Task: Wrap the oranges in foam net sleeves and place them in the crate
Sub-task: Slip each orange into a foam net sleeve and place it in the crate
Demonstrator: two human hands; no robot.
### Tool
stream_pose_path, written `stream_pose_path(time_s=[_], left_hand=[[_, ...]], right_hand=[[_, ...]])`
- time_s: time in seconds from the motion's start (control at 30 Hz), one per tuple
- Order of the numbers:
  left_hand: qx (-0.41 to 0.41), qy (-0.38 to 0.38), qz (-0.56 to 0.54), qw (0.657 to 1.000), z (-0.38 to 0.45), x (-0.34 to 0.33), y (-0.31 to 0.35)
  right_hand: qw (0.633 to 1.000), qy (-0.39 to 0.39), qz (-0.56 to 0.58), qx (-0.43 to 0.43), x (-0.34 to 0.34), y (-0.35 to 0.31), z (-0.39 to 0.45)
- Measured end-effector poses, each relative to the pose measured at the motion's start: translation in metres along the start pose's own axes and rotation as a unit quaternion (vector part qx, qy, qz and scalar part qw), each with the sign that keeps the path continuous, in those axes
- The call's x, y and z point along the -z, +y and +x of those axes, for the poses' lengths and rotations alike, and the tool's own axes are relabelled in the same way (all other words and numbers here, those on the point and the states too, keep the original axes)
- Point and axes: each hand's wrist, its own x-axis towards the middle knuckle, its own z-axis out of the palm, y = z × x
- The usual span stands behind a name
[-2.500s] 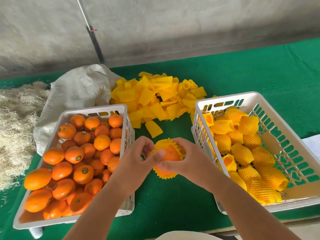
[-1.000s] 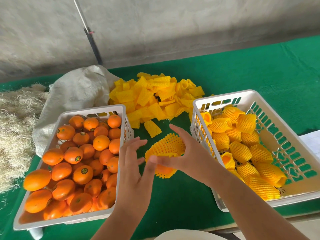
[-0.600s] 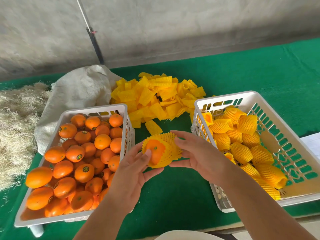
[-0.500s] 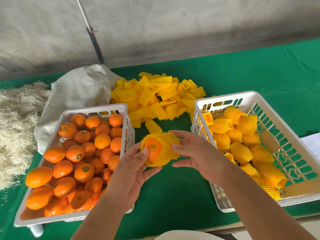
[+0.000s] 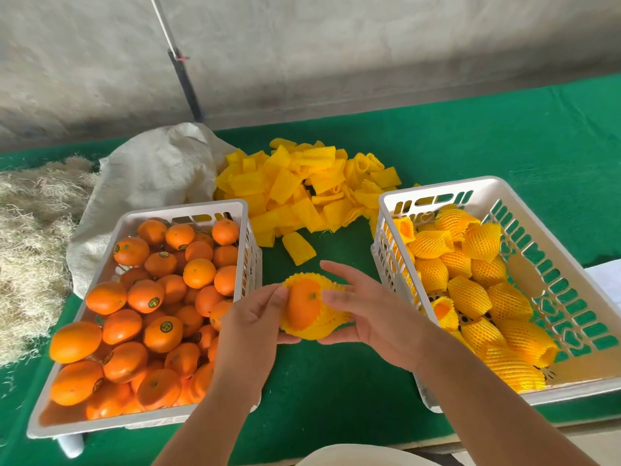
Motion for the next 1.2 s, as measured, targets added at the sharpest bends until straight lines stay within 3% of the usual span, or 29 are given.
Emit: stream_pose_path(time_s=[0.1,0.17,0.33,0.43,0.53,0.6,0.7,0.77,0.83,0.9,0.97,1.03,1.1,1.2], left_hand=[[-0.089,0.042,0.241,0.966,-0.003,-0.005,0.000],[-0.136,0.071,0.318,0.936,-0.004,-0.010,0.003],[-0.177,0.079,0.414,0.890,-0.004,-0.017,0.010],[-0.188,0.080,0.401,0.893,-0.003,-0.019,0.010],[-0.196,0.091,0.394,0.893,0.000,-0.017,0.003],[-0.211,0.067,0.354,0.909,0.000,-0.013,-0.002],[-0.200,-0.106,0.250,0.941,0.002,-0.008,-0.002],[-0.174,-0.175,0.245,0.937,0.003,-0.011,-0.005],[-0.201,-0.135,0.304,0.921,0.006,-0.016,-0.007],[-0.184,-0.081,0.268,0.942,0.011,-0.016,-0.003],[-0.093,-0.096,0.072,0.988,0.018,-0.011,-0.001],[0.029,-0.133,-0.145,0.980,0.022,-0.007,-0.003],[0.072,-0.144,-0.217,0.963,0.021,-0.006,-0.003],[0.090,-0.155,-0.228,0.957,0.019,-0.011,-0.005]], right_hand=[[0.999,0.029,-0.038,-0.019,-0.009,0.008,0.003],[0.994,0.068,-0.079,-0.024,-0.015,0.011,0.006],[0.970,0.176,-0.169,0.015,-0.021,0.011,0.009],[0.936,0.218,-0.272,0.056,-0.023,0.011,0.013],[0.931,0.238,-0.267,0.068,-0.023,0.009,0.013],[0.933,0.239,-0.262,0.068,-0.022,0.004,0.011],[0.940,0.230,-0.245,0.063,-0.018,0.000,0.010],[0.946,0.216,-0.236,0.057,-0.017,-0.002,0.007],[0.963,0.163,-0.207,0.049,-0.012,-0.005,0.005],[0.984,0.092,-0.149,0.045,-0.005,-0.012,0.001],[0.987,0.066,-0.142,0.046,0.003,-0.021,-0.006],[0.980,0.073,-0.179,0.055,0.010,-0.028,-0.010],[0.964,0.079,-0.244,0.068,0.014,-0.029,-0.010],[0.956,0.052,-0.279,0.076,0.016,-0.025,-0.009]])
